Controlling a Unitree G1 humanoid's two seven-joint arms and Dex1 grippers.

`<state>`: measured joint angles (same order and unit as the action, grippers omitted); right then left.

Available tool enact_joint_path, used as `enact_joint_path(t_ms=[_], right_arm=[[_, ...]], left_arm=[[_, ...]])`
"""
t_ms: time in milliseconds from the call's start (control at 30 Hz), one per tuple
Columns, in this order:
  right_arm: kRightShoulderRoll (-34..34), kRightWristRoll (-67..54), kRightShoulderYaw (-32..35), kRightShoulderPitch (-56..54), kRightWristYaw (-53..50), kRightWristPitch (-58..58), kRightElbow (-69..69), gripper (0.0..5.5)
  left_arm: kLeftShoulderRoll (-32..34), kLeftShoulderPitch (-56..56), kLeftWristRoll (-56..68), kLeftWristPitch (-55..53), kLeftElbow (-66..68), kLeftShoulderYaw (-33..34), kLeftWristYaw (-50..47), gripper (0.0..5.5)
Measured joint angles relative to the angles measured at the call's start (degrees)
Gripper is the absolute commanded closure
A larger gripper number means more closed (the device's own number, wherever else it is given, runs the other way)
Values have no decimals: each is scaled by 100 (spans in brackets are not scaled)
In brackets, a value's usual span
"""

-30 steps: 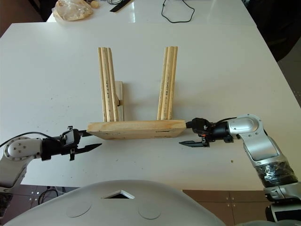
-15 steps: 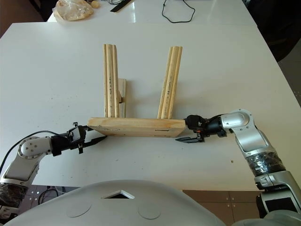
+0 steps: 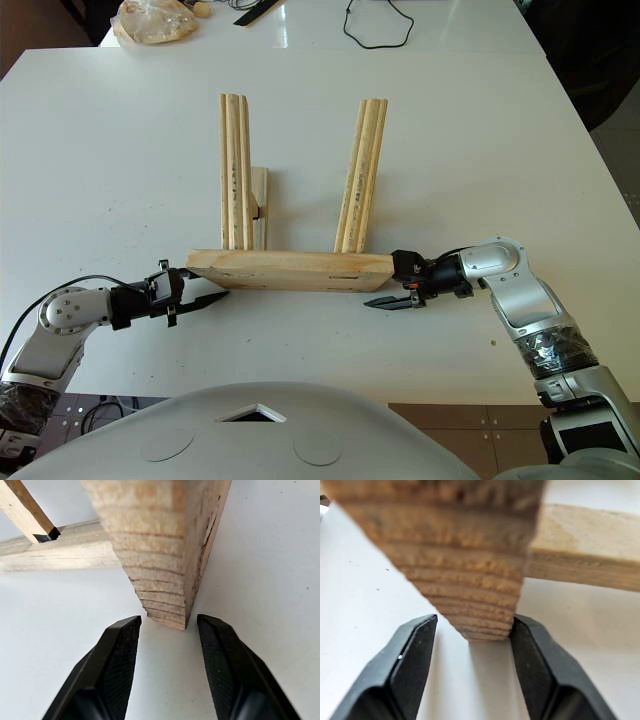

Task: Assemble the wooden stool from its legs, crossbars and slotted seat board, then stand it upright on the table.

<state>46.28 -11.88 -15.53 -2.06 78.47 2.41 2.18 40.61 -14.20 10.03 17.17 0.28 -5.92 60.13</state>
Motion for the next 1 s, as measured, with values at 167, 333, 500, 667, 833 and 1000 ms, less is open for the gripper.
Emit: enact_joint_path(t_ms=[167, 333, 500, 667, 833, 1000], right_arm=[[0, 13, -4, -2, 1, 26, -11, 295], [-13, 81, -27, -67, -9, -54, 65, 369], [-45, 178, -51, -172, -28, -205, 207, 408], [-46, 180, -63, -217, -26, -255, 275, 410], [-51, 82, 35, -99, -137, -123, 190, 410], [27, -95, 440, 447, -467, 289, -444, 410]], left_arm=[[-10, 43, 4, 6, 10, -81, -3, 340], [-67, 194, -12, 56, 81, -239, -5, 368], [-76, 293, 27, 165, 235, -347, 103, 402], [-75, 295, 129, 186, 284, -368, 150, 403], [-90, 198, 134, 113, 174, -345, 26, 403], [-108, -170, 86, -158, -330, -266, -243, 403]])
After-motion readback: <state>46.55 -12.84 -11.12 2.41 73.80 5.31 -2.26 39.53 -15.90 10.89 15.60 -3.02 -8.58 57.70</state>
